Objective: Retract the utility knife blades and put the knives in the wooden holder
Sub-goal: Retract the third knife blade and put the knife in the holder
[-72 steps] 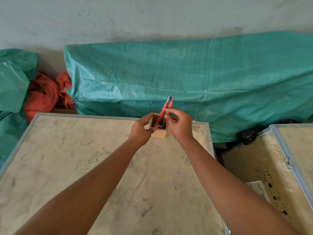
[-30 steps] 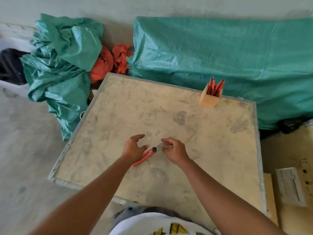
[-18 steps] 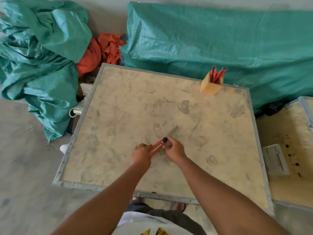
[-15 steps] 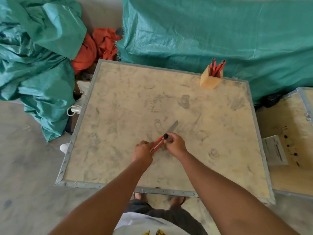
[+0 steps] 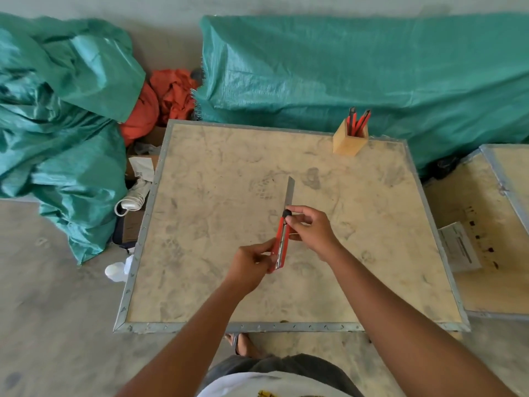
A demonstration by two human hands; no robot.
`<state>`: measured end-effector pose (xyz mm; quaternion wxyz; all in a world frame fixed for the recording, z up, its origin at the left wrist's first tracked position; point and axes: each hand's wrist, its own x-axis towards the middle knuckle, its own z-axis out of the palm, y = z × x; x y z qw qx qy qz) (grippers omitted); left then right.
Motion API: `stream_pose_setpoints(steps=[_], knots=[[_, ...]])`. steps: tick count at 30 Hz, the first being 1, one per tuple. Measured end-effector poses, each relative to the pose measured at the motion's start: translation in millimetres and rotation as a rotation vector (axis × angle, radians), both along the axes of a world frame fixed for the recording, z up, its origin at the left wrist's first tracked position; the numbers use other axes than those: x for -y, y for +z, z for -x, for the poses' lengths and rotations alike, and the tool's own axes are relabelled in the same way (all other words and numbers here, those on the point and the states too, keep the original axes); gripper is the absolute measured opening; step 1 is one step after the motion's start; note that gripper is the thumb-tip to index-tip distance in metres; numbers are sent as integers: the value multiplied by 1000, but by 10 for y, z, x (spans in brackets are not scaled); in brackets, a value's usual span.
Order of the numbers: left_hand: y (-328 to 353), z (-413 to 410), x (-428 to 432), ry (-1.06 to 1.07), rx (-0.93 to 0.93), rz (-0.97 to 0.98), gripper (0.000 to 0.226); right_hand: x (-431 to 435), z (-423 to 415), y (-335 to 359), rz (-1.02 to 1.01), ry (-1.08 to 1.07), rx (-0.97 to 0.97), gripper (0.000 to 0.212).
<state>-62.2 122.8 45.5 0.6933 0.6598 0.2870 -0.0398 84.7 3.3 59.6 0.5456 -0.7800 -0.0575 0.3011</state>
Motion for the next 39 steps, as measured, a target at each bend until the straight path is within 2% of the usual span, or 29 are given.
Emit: stream_pose_setpoints(steps=[3, 7, 13, 22, 28, 34, 39], knots=[[180, 29, -68, 34, 74, 120, 43, -65, -32, 206, -52, 59, 28, 30], [296, 31, -130, 63, 147, 148, 39, -84, -38, 414, -78, 109, 82, 32], [404, -89, -174, 114, 251, 201, 38, -6, -28, 591, 18, 330, 227, 31], [623, -396, 105, 106, 294, 255, 37, 471, -206, 775, 51, 477, 413, 25], [782, -641, 524, 99, 302, 249, 39, 871, -417, 897, 40, 505, 458, 35], [901, -960, 1086, 184, 329, 236, 37, 1336, -778, 1061, 19, 475, 490, 19], [1028, -1267, 1446, 231, 375, 199, 38, 1651, -1122, 1181, -49, 519, 522, 27]])
